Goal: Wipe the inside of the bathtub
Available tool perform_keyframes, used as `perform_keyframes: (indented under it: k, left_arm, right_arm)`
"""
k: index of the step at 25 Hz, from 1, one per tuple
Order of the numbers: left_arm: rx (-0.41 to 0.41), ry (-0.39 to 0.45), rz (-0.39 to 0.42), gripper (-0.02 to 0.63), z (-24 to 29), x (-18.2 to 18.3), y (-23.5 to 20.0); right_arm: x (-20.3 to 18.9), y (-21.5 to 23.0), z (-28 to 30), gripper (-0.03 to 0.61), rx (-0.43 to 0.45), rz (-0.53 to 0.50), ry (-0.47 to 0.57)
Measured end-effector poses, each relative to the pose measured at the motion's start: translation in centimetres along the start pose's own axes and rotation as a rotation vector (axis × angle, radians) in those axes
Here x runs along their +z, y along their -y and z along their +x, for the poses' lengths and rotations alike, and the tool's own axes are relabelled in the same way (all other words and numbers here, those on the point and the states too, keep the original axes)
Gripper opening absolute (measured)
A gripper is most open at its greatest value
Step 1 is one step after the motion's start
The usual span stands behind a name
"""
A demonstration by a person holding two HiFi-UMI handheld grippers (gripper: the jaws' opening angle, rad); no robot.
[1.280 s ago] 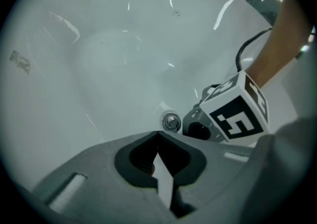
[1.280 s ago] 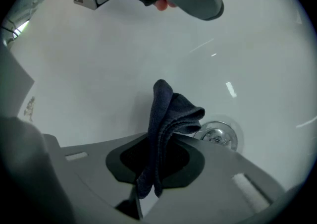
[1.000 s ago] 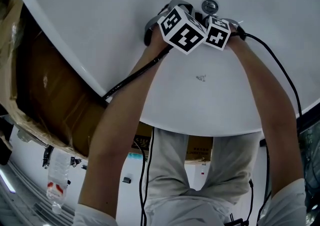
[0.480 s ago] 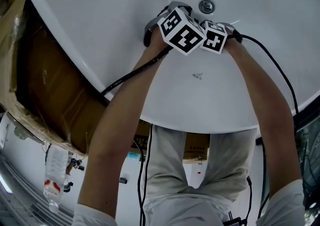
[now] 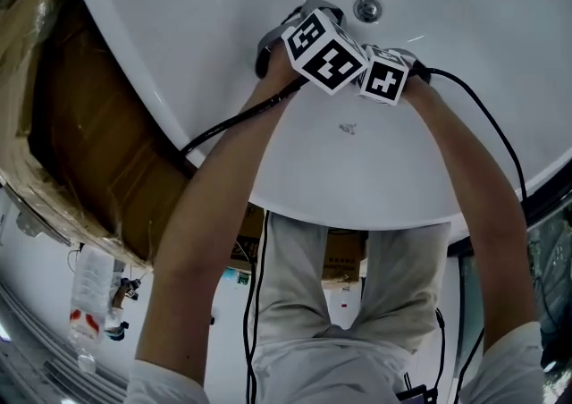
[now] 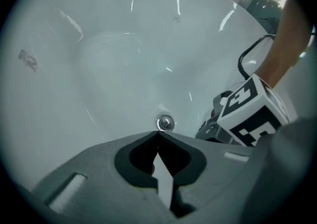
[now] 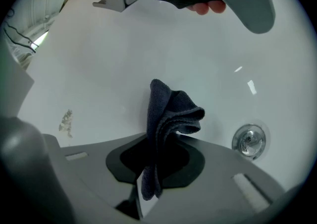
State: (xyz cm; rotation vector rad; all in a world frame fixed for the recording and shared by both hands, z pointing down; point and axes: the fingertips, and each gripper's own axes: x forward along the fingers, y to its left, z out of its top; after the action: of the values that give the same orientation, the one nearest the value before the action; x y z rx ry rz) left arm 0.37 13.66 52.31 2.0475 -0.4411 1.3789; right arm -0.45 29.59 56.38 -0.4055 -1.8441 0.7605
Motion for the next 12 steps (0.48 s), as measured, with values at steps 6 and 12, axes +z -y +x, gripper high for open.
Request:
perform_keyframes:
  k: [6, 12]
  left_arm:
    - [-0.002, 0.001, -0.002, 0.0, -0.5, 0.1, 0.6]
    - [-0.005, -0.012, -0.007, 0.0, -0.9, -0.2, 0.9]
  right_arm:
    - [0.4, -2.6, -1.0, 0.055, 0.031, -0.022, 0.013]
    - [0.6, -5.0, -1.7, 0.055, 0.072, -0.038, 0.014]
